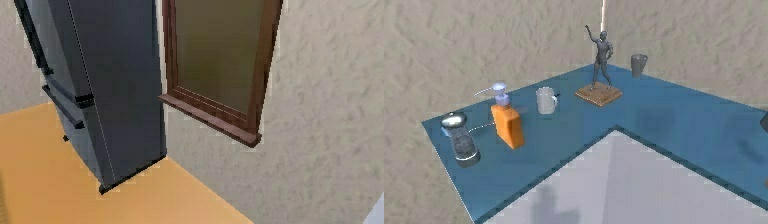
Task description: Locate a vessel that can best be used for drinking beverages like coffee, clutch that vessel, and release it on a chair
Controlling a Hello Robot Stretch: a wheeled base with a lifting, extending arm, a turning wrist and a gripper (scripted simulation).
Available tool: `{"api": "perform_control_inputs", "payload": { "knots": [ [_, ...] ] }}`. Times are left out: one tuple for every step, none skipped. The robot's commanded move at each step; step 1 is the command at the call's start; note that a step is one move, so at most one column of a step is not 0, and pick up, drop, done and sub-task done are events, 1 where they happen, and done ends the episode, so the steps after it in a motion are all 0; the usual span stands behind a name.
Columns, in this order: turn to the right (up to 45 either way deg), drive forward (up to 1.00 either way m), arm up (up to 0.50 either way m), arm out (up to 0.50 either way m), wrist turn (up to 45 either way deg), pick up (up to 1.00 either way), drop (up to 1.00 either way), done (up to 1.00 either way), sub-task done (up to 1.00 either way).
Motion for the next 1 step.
{"api": "perform_control_inputs", "payload": {
  "knots": [
    [0.0, 0.0, 0.5, 0.0, 0.0, 0.0, 0.0, 0.0, 0.0]
  ]
}}
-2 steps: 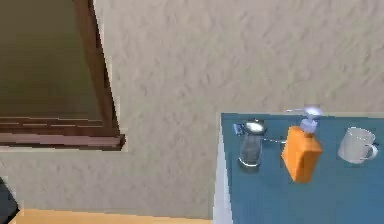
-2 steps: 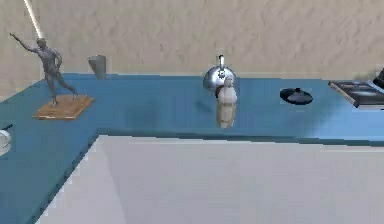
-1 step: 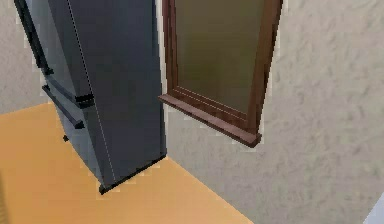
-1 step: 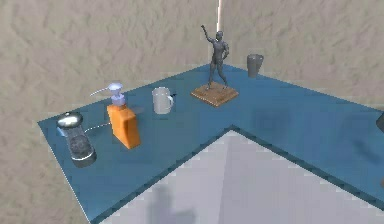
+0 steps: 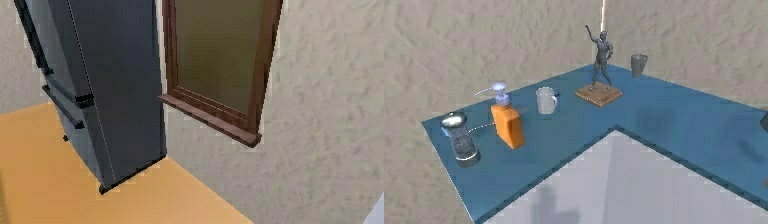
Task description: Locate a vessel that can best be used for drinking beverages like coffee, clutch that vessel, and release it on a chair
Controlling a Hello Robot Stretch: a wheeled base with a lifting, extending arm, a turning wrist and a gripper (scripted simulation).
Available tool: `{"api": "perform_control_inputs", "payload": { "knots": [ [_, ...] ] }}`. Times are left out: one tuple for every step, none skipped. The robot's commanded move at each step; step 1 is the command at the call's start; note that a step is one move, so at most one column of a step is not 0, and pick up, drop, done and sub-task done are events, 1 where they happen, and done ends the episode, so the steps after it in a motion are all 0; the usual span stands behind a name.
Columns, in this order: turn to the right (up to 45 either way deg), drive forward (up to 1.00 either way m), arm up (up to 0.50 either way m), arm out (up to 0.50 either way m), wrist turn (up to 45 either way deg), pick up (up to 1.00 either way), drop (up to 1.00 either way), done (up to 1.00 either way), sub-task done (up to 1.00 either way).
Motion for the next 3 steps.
{"api": "perform_control_inputs", "payload": {
  "knots": [
    [0.0, 0.0, 0.38, 0.0, 0.0, 0.0, 0.0, 0.0, 0.0],
    [0.0, 0.0, 0.0, 0.48, 0.0, 0.0, 0.0, 0.0, 0.0],
    [0.0, 0.0, 0.0, 0.0, 45.0, 0.0, 0.0, 0.0, 0.0]
  ]
}}
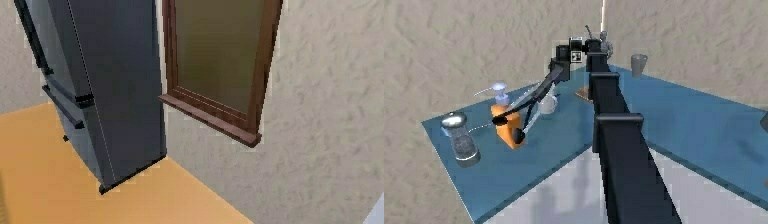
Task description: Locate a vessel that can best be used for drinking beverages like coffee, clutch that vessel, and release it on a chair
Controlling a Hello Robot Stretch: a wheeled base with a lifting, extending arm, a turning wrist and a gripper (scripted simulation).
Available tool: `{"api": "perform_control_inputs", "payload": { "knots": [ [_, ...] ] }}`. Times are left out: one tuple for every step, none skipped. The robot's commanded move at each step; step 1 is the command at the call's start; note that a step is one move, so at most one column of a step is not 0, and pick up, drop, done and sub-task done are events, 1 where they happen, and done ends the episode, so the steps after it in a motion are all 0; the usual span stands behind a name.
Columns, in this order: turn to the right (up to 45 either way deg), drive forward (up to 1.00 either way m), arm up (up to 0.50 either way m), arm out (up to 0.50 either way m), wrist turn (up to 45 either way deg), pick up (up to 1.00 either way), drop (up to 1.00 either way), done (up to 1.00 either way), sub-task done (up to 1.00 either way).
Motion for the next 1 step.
{"api": "perform_control_inputs", "payload": {
  "knots": [
    [0.0, 0.0, 0.0, 0.0, 45.0, 0.0, 0.0, 0.0, 0.0]
  ]
}}
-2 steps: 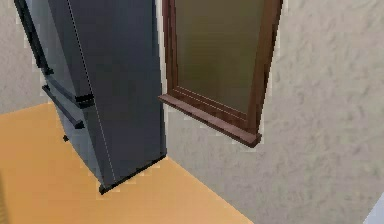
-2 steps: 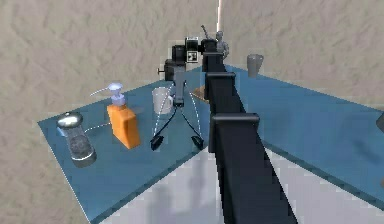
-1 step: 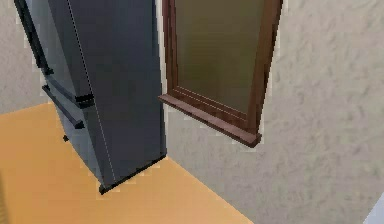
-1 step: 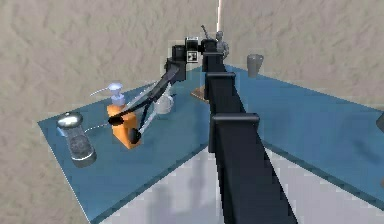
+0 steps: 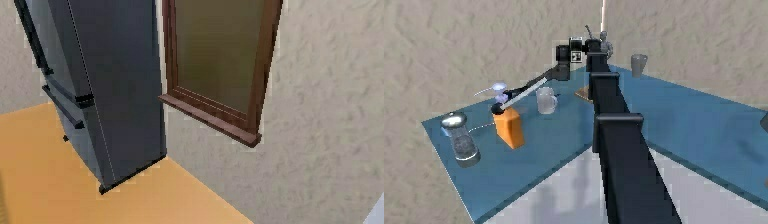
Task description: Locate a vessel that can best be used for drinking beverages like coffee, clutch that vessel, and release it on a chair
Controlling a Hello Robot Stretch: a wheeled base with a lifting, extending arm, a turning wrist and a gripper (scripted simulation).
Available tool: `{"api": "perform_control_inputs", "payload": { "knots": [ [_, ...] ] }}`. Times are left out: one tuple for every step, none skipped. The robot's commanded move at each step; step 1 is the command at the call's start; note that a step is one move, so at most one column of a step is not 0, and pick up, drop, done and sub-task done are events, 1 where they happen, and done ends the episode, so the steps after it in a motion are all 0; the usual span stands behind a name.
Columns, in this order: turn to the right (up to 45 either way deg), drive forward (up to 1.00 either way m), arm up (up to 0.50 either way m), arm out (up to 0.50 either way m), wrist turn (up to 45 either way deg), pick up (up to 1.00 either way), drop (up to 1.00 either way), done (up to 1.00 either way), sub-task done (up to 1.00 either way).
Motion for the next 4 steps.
{"api": "perform_control_inputs", "payload": {
  "knots": [
    [0.0, 0.0, 0.0, 0.0, 45.0, 0.0, 0.0, 0.0, 0.0],
    [0.0, 0.0, 0.0, 0.0, 27.0, 0.0, 0.0, 0.0, 0.0],
    [0.0, 0.0, -0.08, 0.0, 0.0, 0.0, 0.0, 0.0, 0.0],
    [0.0, 0.0, 0.0, 0.0, 0.0, 1.0, 0.0, 0.0, 0.0]
  ]
}}
